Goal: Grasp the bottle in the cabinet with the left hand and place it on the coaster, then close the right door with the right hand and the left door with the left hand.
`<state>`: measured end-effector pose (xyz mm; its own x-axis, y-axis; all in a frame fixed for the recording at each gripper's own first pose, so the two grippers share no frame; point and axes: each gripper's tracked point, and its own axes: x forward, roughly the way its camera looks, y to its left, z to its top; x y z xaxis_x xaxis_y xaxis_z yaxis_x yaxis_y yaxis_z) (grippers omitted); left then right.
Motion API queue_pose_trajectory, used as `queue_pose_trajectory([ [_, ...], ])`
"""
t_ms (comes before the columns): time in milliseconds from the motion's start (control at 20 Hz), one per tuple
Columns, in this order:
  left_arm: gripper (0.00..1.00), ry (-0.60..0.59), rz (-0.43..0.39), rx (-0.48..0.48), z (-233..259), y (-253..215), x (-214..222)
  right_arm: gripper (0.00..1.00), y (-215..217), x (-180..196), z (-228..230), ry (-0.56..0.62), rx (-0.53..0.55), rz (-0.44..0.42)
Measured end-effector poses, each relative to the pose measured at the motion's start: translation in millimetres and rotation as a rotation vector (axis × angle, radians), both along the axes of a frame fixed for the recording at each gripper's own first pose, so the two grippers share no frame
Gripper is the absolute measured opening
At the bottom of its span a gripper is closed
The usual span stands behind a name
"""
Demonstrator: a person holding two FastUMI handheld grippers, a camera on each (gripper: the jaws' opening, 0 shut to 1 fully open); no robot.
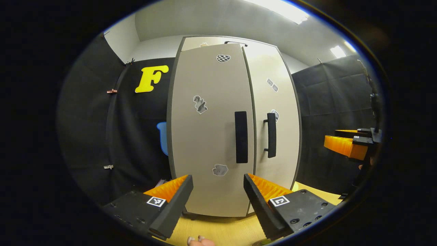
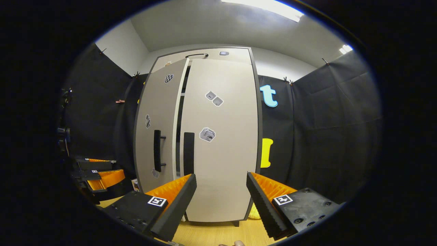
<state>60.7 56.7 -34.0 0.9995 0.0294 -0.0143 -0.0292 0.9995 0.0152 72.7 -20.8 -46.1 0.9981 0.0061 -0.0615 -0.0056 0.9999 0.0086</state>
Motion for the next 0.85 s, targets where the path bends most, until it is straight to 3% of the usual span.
queue_pose_trajectory([
  [850, 0.95, 0.008, 0.009, 0.009, -1.3, 4.8, 0.7, 0.98, 0.0, 7.5, -2.8, 0.011, 0.007, 0.005],
])
